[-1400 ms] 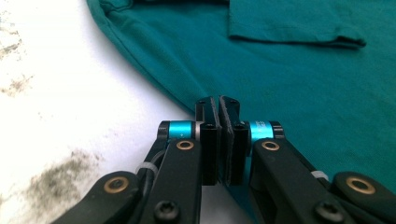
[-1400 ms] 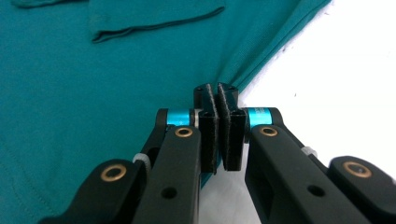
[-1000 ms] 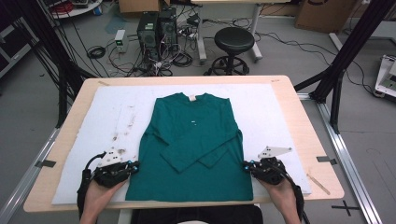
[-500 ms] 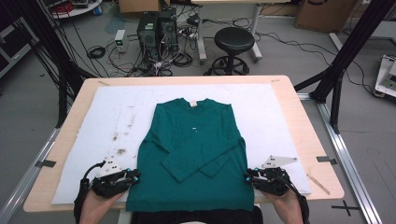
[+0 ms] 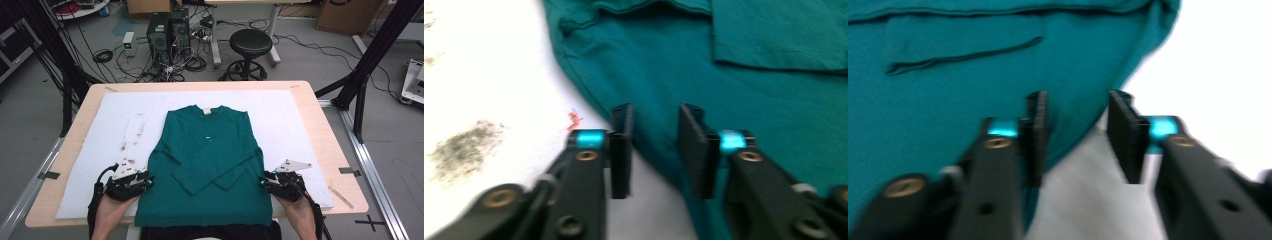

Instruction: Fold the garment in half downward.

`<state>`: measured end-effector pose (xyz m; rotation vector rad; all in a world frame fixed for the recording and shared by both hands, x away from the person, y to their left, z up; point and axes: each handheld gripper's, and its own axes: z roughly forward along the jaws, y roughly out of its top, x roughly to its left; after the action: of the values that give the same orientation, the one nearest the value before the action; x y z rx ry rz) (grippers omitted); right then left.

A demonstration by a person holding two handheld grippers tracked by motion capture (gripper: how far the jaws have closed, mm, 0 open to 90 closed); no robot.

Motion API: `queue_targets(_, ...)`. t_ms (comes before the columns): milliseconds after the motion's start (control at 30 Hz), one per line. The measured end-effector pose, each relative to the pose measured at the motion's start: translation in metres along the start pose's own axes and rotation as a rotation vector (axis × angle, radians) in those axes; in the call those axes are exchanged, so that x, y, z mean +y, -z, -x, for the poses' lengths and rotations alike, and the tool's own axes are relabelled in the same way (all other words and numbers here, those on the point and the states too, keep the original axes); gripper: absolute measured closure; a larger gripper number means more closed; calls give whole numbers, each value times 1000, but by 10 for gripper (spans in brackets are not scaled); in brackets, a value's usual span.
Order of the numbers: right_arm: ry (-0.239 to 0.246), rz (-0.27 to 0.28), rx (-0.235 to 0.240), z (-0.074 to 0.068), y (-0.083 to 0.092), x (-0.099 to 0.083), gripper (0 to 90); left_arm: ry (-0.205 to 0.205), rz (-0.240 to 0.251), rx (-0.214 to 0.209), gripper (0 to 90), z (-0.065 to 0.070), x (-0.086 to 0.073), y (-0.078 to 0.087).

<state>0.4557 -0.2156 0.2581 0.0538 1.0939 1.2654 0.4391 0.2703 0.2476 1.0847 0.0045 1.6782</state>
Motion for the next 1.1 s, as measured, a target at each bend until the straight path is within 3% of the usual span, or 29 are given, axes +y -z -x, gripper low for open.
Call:
queue_targets(100,19,3,29,-1,-1,0,852,3,1,-36,856,0,0,0)
queue_targets(167,16,4,43,0,0,-1,874,15,-1,-55,864,-2,-1,1)
queue_targets(333,19,8,49,-1,7,-6,878,17,9,-82,866,-1,-5,6)
queue_targets(600,30,9,56,-8,20,-15,876,0,-14,-116,864,9,-12,16)
queue_targets(833,41,10,69,-15,27,-20,873,0,-19,-125,862,12,-14,20)
queue_targets(900,40,18,72,-15,27,-20,839,11,-18,-141,822,11,-14,21)
queue_targets(967,43,36,72,-14,28,-18,683,9,13,-142,701,11,-11,23)
queue_targets(1100,40,78,46,-10,31,-10,516,-16,59,-144,514,9,-3,27)
